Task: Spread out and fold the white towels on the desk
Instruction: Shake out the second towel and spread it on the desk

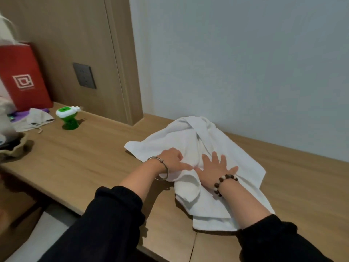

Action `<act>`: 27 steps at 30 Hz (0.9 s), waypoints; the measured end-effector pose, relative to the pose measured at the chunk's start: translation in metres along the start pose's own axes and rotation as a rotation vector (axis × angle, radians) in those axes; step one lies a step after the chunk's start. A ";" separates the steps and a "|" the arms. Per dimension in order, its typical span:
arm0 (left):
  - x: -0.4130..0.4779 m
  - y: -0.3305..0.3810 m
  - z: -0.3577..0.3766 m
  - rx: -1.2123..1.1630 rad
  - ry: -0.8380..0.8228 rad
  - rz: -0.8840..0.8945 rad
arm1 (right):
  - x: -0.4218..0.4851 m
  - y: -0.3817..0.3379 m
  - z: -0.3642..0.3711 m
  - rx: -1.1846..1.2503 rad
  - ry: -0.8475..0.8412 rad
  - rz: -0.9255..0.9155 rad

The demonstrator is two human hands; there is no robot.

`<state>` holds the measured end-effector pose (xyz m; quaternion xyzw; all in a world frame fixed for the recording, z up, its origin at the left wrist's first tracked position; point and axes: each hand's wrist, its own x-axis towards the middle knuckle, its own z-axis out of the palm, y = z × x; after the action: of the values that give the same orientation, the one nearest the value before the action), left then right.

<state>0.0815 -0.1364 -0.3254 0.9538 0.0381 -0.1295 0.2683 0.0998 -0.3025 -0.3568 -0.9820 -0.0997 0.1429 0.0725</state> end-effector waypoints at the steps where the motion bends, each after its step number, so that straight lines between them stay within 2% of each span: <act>1: 0.002 -0.003 0.001 0.046 0.008 0.013 | 0.004 0.002 0.000 -0.010 0.007 -0.025; 5: 0.002 -0.006 0.002 0.104 0.079 0.091 | 0.008 0.007 -0.001 0.000 0.044 -0.085; 8: -0.009 -0.001 -0.004 0.170 0.051 0.075 | -0.002 0.006 -0.007 0.062 0.048 -0.105; 12: -0.035 -0.010 -0.028 0.467 0.014 0.022 | -0.021 0.005 -0.015 0.083 0.048 -0.122; 15: -0.059 -0.039 -0.043 0.714 0.157 -0.149 | -0.041 0.007 -0.016 0.025 0.074 -0.146; 18: -0.085 -0.059 -0.047 0.893 0.391 -0.373 | -0.058 0.011 -0.016 -0.192 0.153 -0.142; 20: -0.096 -0.064 -0.037 0.792 0.401 -0.406 | -0.069 0.016 -0.015 -0.210 0.178 -0.136; 24: -0.112 -0.036 0.012 0.307 0.289 -0.063 | -0.091 0.028 -0.005 0.005 0.152 -0.143; 25: -0.115 -0.024 0.028 0.264 0.246 -0.003 | -0.096 0.029 -0.002 0.014 0.129 -0.161; 27: -0.119 -0.009 0.058 0.327 0.107 0.034 | -0.109 0.028 0.003 0.050 0.051 -0.197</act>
<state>-0.0476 -0.1599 -0.3460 0.9908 0.0146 -0.0784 0.1094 0.0018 -0.3527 -0.3354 -0.9687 -0.1902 0.1124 0.1131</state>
